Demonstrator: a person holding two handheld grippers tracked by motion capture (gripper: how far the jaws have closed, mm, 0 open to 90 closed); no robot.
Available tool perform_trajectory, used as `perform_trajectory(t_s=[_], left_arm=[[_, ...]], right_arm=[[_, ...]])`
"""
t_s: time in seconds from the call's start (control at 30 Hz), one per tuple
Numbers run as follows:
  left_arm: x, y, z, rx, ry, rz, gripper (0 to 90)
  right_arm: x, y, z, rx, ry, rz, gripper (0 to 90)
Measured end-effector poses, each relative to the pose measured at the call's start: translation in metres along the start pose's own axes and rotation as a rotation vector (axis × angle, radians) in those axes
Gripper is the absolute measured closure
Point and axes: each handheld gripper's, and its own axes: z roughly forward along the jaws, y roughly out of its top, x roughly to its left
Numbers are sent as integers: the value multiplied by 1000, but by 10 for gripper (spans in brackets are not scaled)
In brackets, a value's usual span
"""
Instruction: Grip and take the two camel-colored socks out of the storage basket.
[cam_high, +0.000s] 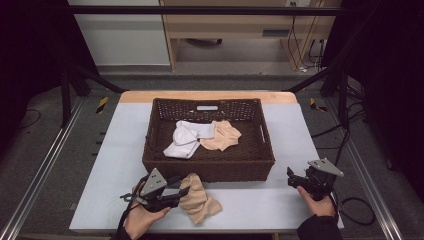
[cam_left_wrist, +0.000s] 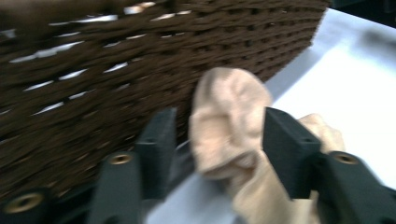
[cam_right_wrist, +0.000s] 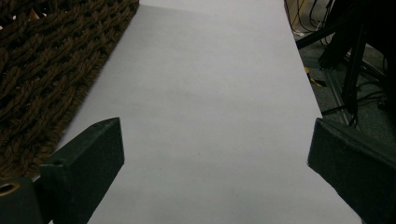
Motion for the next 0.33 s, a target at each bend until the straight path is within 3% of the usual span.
perform_trajectory(t_s=[0.1, 0.33], left_arm=[[7, -6, -11, 4, 19, -37, 371], [32, -29, -36, 56, 131, -43, 326]], right_arm=[[-1, 0, -1, -3, -2, 4, 40], [-1, 0, -1, -2, -5, 10, 40]])
